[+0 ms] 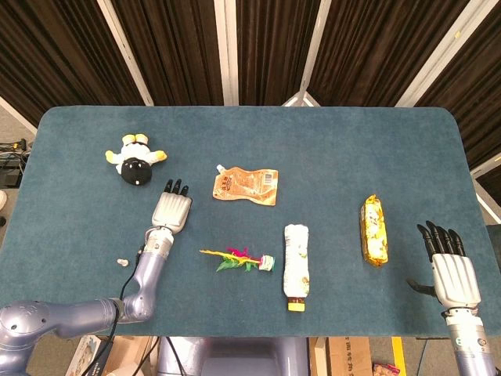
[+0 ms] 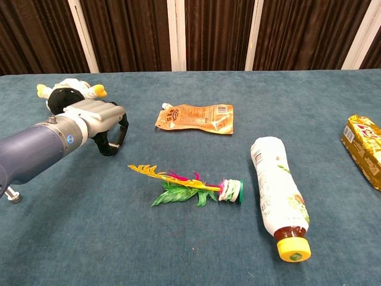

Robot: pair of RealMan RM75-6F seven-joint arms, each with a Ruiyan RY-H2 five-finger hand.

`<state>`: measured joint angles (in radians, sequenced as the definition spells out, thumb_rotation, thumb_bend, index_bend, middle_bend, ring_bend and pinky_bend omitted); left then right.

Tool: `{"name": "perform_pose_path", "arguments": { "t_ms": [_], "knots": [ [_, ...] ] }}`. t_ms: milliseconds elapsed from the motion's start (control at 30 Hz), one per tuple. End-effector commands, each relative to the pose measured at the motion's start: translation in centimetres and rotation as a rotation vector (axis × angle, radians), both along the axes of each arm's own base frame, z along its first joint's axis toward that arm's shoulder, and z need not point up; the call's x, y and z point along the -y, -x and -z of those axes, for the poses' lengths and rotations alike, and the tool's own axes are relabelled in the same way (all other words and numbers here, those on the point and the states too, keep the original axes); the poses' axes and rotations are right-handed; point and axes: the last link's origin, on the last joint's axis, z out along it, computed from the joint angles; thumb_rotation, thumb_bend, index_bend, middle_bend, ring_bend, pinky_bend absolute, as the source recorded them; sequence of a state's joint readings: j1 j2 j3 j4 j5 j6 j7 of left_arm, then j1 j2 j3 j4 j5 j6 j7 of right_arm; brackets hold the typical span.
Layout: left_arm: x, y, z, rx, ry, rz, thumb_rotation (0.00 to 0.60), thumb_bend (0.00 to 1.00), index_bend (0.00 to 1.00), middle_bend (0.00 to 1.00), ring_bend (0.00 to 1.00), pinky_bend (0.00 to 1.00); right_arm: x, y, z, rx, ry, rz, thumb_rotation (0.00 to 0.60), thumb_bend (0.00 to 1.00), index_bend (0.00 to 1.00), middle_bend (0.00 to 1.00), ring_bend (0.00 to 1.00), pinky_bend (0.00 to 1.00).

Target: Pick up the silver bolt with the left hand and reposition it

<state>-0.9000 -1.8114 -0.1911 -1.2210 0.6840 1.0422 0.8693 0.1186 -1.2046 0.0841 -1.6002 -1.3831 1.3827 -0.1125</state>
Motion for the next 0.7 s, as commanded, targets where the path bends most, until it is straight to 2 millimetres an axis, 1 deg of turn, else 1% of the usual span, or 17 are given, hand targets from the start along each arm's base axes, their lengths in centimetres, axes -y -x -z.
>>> {"name": "perform_pose_path", "arguments": {
  "t_ms": [33, 200, 333, 533, 700],
  "knots": [
    [0.0, -0.1, 0.0, 0.003, 0.000, 0.000, 0.600, 0.52, 0.55, 0.15, 0.00, 0.00, 0.0, 0.0, 0.0, 0.001, 0.001, 0.002, 0.600, 0.11, 0.08, 0.07, 0.06, 0.00],
    [0.1, -0.2, 0.0, 0.006, -0.003, 0.002, 0.600, 0.53, 0.56, 0.16, 0.00, 0.00, 0.0, -0.1, 0.1, 0.004, -0.002, 0.000, 0.600, 0.11, 0.08, 0.07, 0.06, 0.00],
    [0.1, -0.6, -0.4, 0.053, -0.008, -0.003, 0.600, 0.53, 0.56, 0.16, 0.00, 0.00, 0.0, 0.0, 0.0, 0.004, -0.004, 0.001, 0.600, 0.11, 0.08, 0.07, 0.06, 0.00],
    [0.2, -1.5, -1.7, 0.175, -0.002, -0.003, 0.600, 0.53, 0.56, 0.16, 0.00, 0.00, 0.0, -0.1, 0.1, 0.004, -0.008, 0.001, 0.600, 0.12, 0.08, 0.07, 0.06, 0.00],
    [0.2, -1.9, -2.8, 0.322, 0.021, -0.028, 0.600, 0.53, 0.56, 0.16, 0.00, 0.00, 0.0, -0.1, 0.2, 0.004, -0.008, 0.000, 0.600, 0.11, 0.08, 0.07, 0.06, 0.00]
  ]
}}
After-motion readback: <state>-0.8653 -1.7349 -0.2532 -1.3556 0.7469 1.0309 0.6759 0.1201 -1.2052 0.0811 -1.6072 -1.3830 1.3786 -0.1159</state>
